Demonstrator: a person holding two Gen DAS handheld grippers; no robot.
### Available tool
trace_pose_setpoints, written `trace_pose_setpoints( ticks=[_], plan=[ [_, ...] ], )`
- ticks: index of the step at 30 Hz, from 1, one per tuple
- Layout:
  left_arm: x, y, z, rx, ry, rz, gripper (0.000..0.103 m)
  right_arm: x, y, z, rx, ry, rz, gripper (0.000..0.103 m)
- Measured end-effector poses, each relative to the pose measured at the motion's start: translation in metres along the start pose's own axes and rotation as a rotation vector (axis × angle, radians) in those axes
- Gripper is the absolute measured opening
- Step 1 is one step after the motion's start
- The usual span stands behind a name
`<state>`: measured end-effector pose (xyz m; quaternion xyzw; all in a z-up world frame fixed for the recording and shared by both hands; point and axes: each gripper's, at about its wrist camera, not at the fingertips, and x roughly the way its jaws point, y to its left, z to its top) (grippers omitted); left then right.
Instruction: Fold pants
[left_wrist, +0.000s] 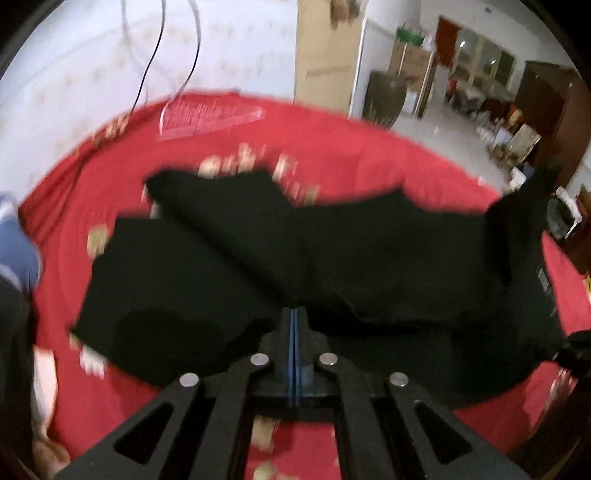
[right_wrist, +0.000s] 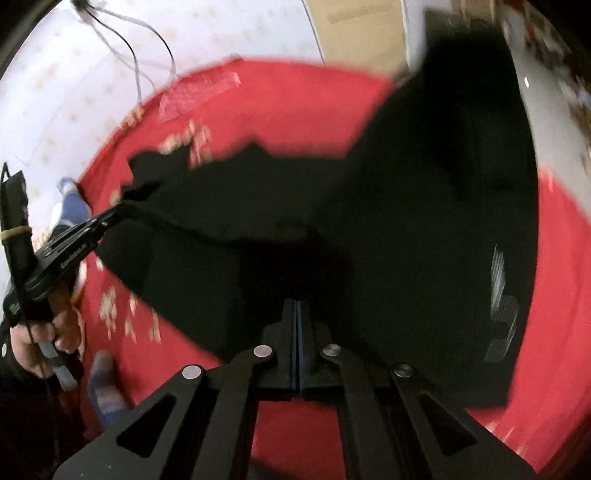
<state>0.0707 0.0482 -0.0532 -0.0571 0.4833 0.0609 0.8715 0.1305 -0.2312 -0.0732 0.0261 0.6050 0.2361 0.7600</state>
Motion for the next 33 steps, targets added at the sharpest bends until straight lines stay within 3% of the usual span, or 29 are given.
trace_pose_setpoints(
  ticks=[2, 5, 6, 7, 8, 9, 10, 11, 14, 17, 21, 26, 30, 31, 32, 33],
  plan=[
    [-0.006, 0.009, -0.009, -0.049, 0.020, -0.012, 0.001, -0.004, 0.002, -0.004, 0.047, -0.010, -0.012, 0.000],
    [-0.024, 0.017, -0.006, -0.071, -0.022, -0.005, 0.002, -0.020, -0.002, -0.002, 0.106, -0.084, 0.004, 0.004],
    [-0.030, 0.016, -0.003, -0.082, -0.031, -0.011, 0.003, -0.027, -0.007, -0.001, 0.142, -0.114, -0.005, 0.009],
    [-0.031, 0.018, 0.002, -0.091, -0.037, -0.017, 0.005, -0.034, -0.013, -0.002, 0.187, -0.149, -0.014, 0.026],
    [-0.031, 0.018, 0.009, -0.095, -0.046, -0.018, 0.014, -0.040, -0.019, -0.005, 0.223, -0.177, -0.011, 0.046],
    [-0.028, 0.019, 0.015, -0.092, -0.053, -0.014, 0.034, -0.045, -0.026, -0.007, 0.260, -0.207, 0.001, 0.053],
    [-0.023, 0.016, 0.023, -0.087, -0.059, -0.013, 0.043, -0.047, -0.032, -0.007, 0.291, -0.231, 0.002, 0.065],
    [-0.018, 0.014, 0.028, -0.080, -0.064, -0.014, 0.052, -0.048, -0.035, -0.006, 0.304, -0.242, -0.005, 0.066],
    [0.006, 0.000, 0.053, -0.028, -0.064, 0.018, 0.053, -0.047, -0.052, 0.001, 0.356, -0.285, -0.060, 0.066],
    [0.036, -0.012, 0.073, 0.022, -0.044, 0.059, 0.053, -0.053, -0.062, 0.009, 0.353, -0.365, -0.119, 0.067],
    [0.069, -0.016, 0.091, 0.042, -0.024, 0.136, 0.053, -0.045, -0.056, 0.024, 0.277, -0.373, -0.154, 0.072],
    [0.082, -0.012, 0.099, 0.030, -0.027, 0.178, 0.053, -0.047, -0.051, 0.041, 0.241, -0.420, -0.058, 0.072],
    [0.094, -0.015, 0.103, 0.038, -0.008, 0.222, 0.053, -0.037, -0.054, 0.070, 0.311, -0.427, -0.033, 0.072],
    [0.097, -0.018, 0.102, 0.056, -0.002, 0.247, 0.050, -0.035, -0.058, 0.077, 0.332, -0.431, -0.041, 0.072],
    [0.098, -0.020, 0.101, 0.066, -0.002, 0.260, 0.024, -0.033, -0.062, 0.084, 0.358, -0.434, -0.067, 0.072],
    [0.098, -0.022, 0.099, 0.073, 0.002, 0.268, 0.007, -0.033, -0.067, 0.086, 0.372, -0.437, -0.066, 0.068]
  ],
)
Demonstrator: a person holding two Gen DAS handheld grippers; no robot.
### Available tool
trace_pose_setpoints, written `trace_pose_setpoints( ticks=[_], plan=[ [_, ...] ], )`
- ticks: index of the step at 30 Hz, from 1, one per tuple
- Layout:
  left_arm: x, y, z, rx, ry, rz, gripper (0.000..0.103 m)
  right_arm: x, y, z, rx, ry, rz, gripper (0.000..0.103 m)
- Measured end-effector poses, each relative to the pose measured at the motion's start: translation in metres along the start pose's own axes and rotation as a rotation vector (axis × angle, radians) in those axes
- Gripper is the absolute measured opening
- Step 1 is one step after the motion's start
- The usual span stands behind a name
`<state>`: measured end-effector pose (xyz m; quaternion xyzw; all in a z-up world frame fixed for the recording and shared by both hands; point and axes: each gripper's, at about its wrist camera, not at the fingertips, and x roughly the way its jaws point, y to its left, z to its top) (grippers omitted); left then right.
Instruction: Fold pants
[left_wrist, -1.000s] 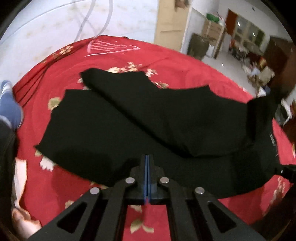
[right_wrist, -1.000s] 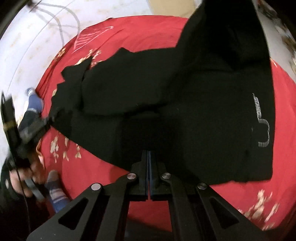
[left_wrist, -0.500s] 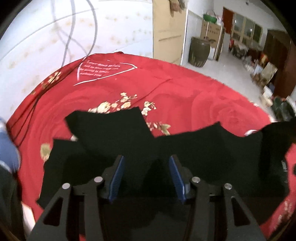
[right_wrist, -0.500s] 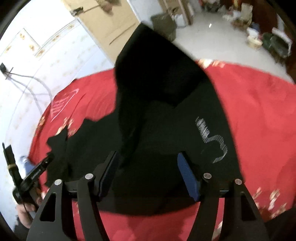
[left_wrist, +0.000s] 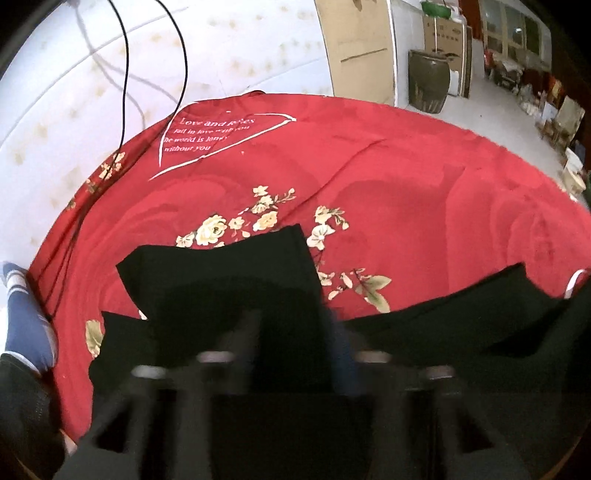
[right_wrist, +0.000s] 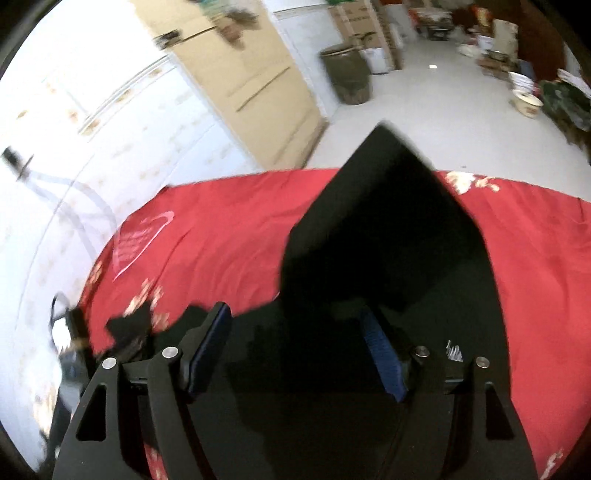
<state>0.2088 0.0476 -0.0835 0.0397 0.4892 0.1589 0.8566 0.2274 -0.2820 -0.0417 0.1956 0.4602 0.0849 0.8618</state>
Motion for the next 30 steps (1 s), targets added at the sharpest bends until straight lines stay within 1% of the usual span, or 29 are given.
trace_pose_setpoints(
  ticks=[1, 2, 3, 4, 5, 6, 8, 10, 12, 13, 14, 16, 18, 19, 20, 21, 23, 25, 27, 28, 30],
  plan=[
    [-0.001, 0.001, -0.001, 0.004, -0.003, 0.010, 0.006, 0.002, -0.003, 0.002, 0.018, -0.004, 0.012, 0.032],
    [-0.005, 0.006, -0.001, -0.013, -0.013, -0.013, 0.006, 0.004, -0.006, 0.003, 0.036, -0.004, -0.002, 0.003],
    [-0.010, 0.013, -0.002, -0.036, -0.024, -0.036, 0.006, 0.002, -0.008, 0.002, 0.043, -0.008, 0.005, 0.002],
    [-0.017, 0.021, -0.002, -0.060, -0.044, -0.050, 0.006, -0.002, -0.010, 0.002, 0.052, -0.018, 0.030, 0.002],
    [-0.029, 0.033, -0.004, -0.087, -0.070, -0.054, 0.006, -0.008, -0.011, 0.002, 0.056, -0.027, 0.034, 0.002],
    [-0.039, 0.045, -0.007, -0.121, -0.092, -0.071, 0.006, -0.016, -0.011, 0.002, 0.059, -0.045, 0.035, 0.002],
    [-0.065, 0.074, -0.018, -0.202, -0.129, -0.089, 0.005, -0.037, -0.016, -0.004, 0.100, -0.070, 0.070, 0.002],
    [-0.082, 0.098, -0.034, -0.265, -0.147, -0.098, 0.005, -0.052, -0.024, -0.012, 0.171, -0.066, 0.092, 0.002],
    [-0.091, 0.120, -0.052, -0.308, -0.148, -0.100, 0.005, -0.062, -0.034, -0.031, 0.229, -0.031, 0.073, 0.002],
    [-0.094, 0.129, -0.065, -0.329, -0.137, -0.095, 0.006, -0.061, -0.036, -0.034, 0.246, -0.010, 0.063, 0.002],
    [-0.093, 0.136, -0.075, -0.345, -0.121, -0.107, 0.006, -0.060, -0.042, -0.044, 0.266, 0.023, 0.046, 0.002],
    [-0.087, 0.146, -0.095, -0.371, -0.078, -0.114, 0.006, -0.057, -0.056, -0.061, 0.304, 0.093, -0.011, 0.002],
    [-0.074, 0.149, -0.112, -0.376, -0.029, -0.103, 0.006, -0.045, -0.071, -0.076, 0.364, 0.187, -0.054, 0.002],
    [-0.062, 0.152, -0.119, -0.385, 0.010, -0.118, 0.006, -0.037, -0.077, -0.084, 0.387, 0.226, -0.076, 0.002],
    [-0.054, 0.153, -0.125, -0.404, 0.040, -0.128, 0.006, -0.033, -0.081, -0.089, 0.392, 0.247, -0.090, 0.003],
    [-0.050, 0.154, -0.131, -0.419, 0.064, -0.119, 0.006, -0.027, -0.084, -0.094, 0.405, 0.275, -0.108, 0.004],
    [-0.051, 0.157, -0.137, -0.452, 0.062, -0.138, 0.006, -0.030, -0.085, -0.092, 0.436, 0.268, -0.095, 0.004],
    [-0.056, 0.155, -0.137, -0.442, 0.046, -0.139, 0.006, -0.036, -0.081, -0.090, 0.416, 0.242, -0.105, 0.004],
    [-0.061, 0.159, -0.135, -0.461, 0.033, -0.150, 0.006, -0.035, -0.084, -0.094, 0.439, 0.251, -0.113, 0.004],
    [-0.066, 0.162, -0.135, -0.474, 0.018, -0.164, 0.006, -0.037, -0.084, -0.095, 0.459, 0.246, -0.099, 0.004],
    [-0.067, 0.162, -0.132, -0.461, 0.007, -0.158, 0.007, -0.043, -0.081, -0.095, 0.442, 0.223, -0.090, 0.004]
  ],
)
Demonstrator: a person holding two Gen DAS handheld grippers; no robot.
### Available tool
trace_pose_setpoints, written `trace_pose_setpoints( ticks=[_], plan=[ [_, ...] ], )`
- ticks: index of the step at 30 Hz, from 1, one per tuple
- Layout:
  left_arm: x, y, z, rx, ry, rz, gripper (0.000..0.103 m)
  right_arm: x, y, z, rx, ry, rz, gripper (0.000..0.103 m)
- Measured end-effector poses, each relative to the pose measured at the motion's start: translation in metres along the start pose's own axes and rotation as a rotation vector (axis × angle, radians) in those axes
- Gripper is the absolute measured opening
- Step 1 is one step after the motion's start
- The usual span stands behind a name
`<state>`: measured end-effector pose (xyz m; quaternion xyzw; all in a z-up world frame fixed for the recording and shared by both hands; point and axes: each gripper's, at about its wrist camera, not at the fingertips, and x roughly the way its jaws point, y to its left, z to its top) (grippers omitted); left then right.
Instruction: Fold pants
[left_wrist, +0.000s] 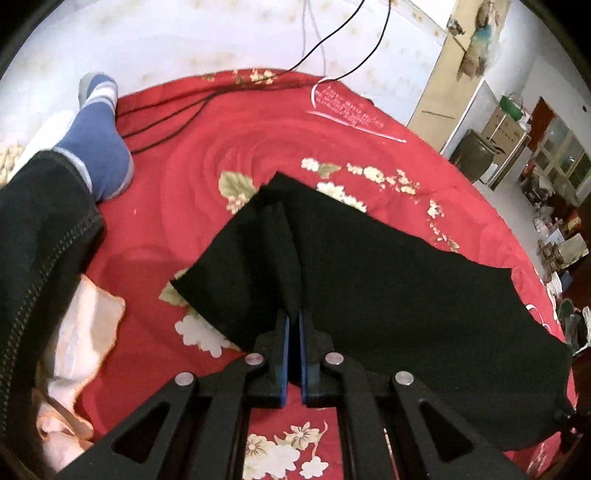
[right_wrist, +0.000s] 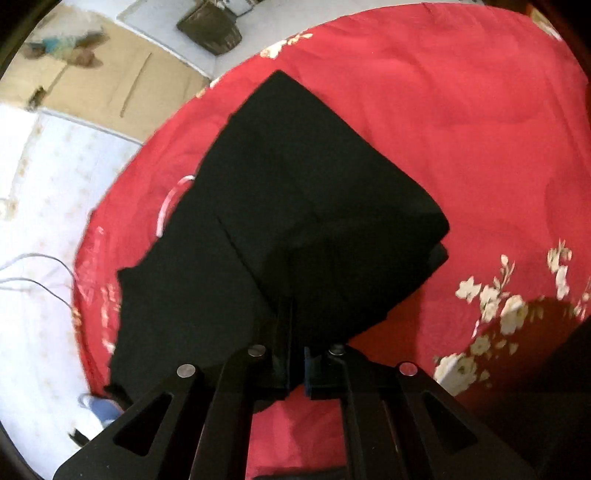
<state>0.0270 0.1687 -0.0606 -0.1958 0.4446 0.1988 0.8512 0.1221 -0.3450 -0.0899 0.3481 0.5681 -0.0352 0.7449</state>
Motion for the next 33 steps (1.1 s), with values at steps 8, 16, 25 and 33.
trace_pose_setpoints(
  ticks=[8, 16, 25, 33],
  plan=[
    [-0.003, 0.001, 0.003, 0.021, 0.020, 0.138, 0.015, -0.031, 0.010, -0.005, -0.024, -0.041, -0.089, 0.033],
    [-0.039, -0.001, 0.013, 0.029, -0.106, 0.085, 0.016, -0.049, 0.056, -0.012, -0.287, -0.225, -0.067, 0.033],
    [0.021, -0.038, -0.012, 0.160, 0.096, -0.005, 0.021, 0.022, 0.045, 0.012, -0.260, -0.049, -0.108, 0.033],
    [0.043, -0.100, 0.024, 0.303, 0.042, -0.082, 0.021, 0.037, 0.081, 0.057, -0.461, -0.215, -0.152, 0.045]
  ],
)
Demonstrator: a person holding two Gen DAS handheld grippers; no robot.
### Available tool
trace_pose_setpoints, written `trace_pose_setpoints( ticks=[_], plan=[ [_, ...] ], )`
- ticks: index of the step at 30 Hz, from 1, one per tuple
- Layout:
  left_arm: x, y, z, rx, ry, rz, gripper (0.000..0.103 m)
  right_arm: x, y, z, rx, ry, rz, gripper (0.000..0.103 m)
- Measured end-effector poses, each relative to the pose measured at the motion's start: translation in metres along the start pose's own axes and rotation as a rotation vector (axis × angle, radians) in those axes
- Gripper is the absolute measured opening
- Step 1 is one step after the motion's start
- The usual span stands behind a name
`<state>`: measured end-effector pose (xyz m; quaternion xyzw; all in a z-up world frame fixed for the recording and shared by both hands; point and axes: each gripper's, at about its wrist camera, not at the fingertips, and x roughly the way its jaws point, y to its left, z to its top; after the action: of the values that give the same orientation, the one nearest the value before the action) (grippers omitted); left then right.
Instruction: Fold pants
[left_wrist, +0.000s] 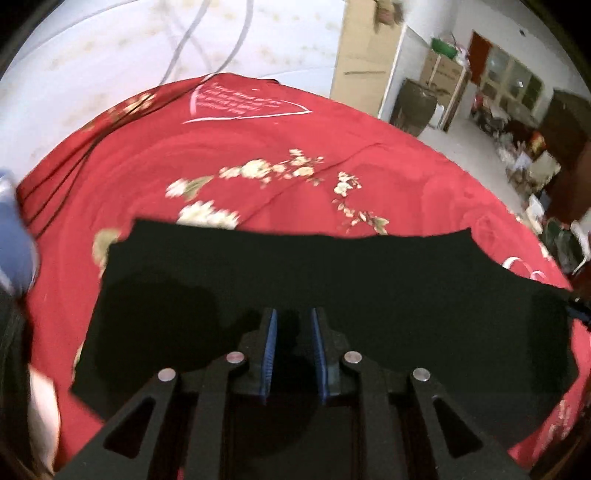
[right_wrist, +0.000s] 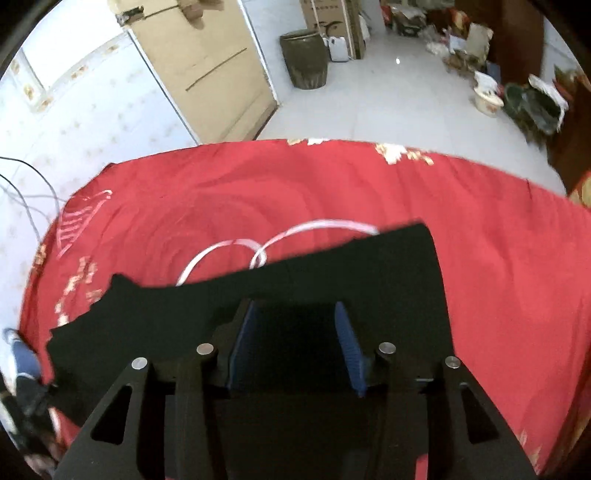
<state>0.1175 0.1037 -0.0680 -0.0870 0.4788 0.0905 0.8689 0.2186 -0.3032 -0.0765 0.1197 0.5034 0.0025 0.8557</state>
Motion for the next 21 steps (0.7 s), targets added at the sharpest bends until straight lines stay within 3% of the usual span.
trace_pose_setpoints(
  ticks=[5, 7, 9, 12, 16, 21],
  plan=[
    [0.033, 0.001, 0.019, 0.022, 0.019, 0.040, 0.023, 0.014, -0.033, 0.006, 0.105, -0.071, -0.092, 0.043],
    [0.035, -0.003, 0.021, 0.059, -0.009, 0.055, 0.025, 0.015, -0.039, 0.006, 0.127, -0.062, -0.096, 0.043],
    [0.035, -0.007, 0.022, 0.102, -0.011, 0.071, 0.025, 0.014, -0.037, 0.008, 0.116, -0.062, -0.113, 0.043],
    [0.024, -0.005, 0.022, 0.086, 0.000, 0.061, 0.025, 0.005, -0.025, 0.009, 0.096, -0.081, -0.126, 0.043],
    [-0.013, -0.010, 0.002, 0.066, -0.039, 0.044, 0.025, -0.025, 0.007, -0.003, -0.028, -0.155, -0.035, 0.043],
    [-0.047, -0.021, -0.036, 0.070, -0.023, 0.020, 0.025, -0.046, 0.068, -0.059, -0.234, -0.083, 0.123, 0.043]
  ],
)
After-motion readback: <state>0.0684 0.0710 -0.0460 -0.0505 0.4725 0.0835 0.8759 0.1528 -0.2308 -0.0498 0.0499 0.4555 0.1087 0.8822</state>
